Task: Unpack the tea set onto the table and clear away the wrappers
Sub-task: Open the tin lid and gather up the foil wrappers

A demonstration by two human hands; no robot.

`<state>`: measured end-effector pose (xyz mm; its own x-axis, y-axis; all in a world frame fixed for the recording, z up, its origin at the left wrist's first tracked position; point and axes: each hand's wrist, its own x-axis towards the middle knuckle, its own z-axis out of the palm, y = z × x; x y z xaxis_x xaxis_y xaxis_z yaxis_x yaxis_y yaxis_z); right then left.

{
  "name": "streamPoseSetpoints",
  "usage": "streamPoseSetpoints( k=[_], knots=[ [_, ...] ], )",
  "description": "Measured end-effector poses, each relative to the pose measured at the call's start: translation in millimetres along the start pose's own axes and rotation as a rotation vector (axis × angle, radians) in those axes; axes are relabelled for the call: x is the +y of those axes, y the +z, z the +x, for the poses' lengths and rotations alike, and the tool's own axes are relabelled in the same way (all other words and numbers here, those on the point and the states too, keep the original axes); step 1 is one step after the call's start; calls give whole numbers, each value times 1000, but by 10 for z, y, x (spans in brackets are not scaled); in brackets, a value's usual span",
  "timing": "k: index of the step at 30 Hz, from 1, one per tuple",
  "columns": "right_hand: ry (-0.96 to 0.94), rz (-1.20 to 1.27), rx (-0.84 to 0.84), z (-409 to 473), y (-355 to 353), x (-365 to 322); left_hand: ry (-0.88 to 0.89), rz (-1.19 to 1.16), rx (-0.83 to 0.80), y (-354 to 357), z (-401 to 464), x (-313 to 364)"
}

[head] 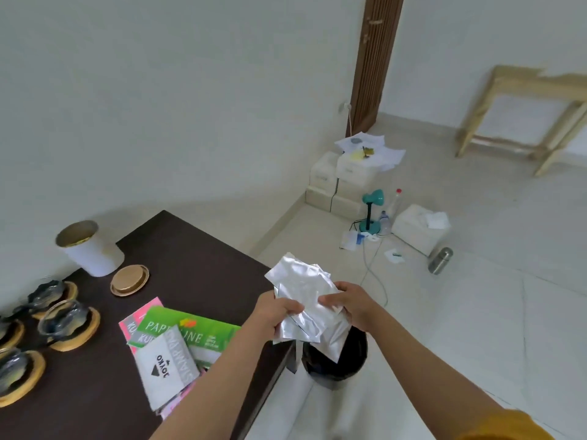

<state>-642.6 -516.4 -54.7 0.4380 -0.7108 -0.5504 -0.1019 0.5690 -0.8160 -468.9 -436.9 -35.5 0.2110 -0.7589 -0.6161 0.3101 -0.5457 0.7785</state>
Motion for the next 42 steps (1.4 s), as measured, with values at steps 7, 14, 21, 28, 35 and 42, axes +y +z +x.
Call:
streamPoseSetpoints(
  k=[7, 14, 21, 28, 35, 42],
  knots=[
    [113, 100, 124, 226, -948, 96, -136, 108, -35, 845, 607, -53],
    [290, 214, 280, 483, -1259, 489, -274, 222, -13, 1110, 1183, -304],
    [506, 171, 352, 779, -1574, 909, -290, 376, 15, 1356, 1620, -801],
    [754, 122, 336, 1136, -1840, 1333, -576, 224, 239, 1373, 2021, -1455],
    [899, -3, 320, 1876, -2028, 1756, -688, 206, 402, 1432, 2523, -1840],
    [804, 60, 277, 2387, -2041, 2047, -625, 210, 487, 1380, 2900, -2171]
  ],
)
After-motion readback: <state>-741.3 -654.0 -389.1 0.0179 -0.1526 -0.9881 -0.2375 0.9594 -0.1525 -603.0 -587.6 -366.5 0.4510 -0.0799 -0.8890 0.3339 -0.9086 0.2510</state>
